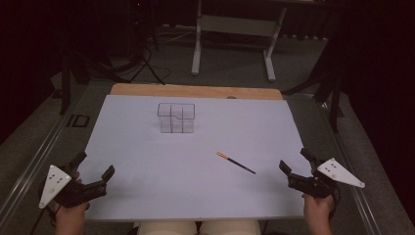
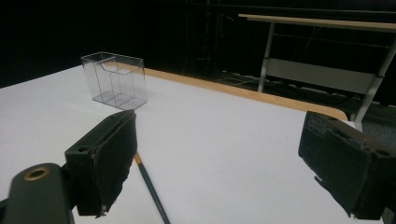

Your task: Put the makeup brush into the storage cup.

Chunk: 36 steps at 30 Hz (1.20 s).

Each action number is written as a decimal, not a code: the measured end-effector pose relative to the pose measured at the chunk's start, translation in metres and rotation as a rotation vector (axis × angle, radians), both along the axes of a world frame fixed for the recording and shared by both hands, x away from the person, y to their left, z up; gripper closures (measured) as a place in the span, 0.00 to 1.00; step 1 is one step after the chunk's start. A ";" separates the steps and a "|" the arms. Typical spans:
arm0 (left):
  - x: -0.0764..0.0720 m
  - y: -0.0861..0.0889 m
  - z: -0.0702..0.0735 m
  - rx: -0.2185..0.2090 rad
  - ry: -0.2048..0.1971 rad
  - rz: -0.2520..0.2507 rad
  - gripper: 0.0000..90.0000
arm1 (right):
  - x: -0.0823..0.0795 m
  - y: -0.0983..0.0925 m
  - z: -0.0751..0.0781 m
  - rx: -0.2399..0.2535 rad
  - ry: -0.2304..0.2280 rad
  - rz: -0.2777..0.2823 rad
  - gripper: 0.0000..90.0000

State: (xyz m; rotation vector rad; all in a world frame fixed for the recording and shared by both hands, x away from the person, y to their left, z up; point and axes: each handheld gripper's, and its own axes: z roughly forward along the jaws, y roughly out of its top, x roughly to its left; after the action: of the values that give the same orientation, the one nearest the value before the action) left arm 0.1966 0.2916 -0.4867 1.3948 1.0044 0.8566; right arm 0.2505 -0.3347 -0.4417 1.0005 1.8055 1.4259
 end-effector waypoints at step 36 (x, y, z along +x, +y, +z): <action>-0.004 -0.001 -0.001 -0.010 0.008 -0.041 0.01 | 0.008 0.013 0.028 0.018 0.091 0.111 0.13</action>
State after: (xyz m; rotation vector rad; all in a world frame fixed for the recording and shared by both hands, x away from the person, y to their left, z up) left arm 0.1925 0.2905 -0.4875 1.4069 0.9817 0.8152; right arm 0.2582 -0.3216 -0.4133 1.0019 1.9443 1.4865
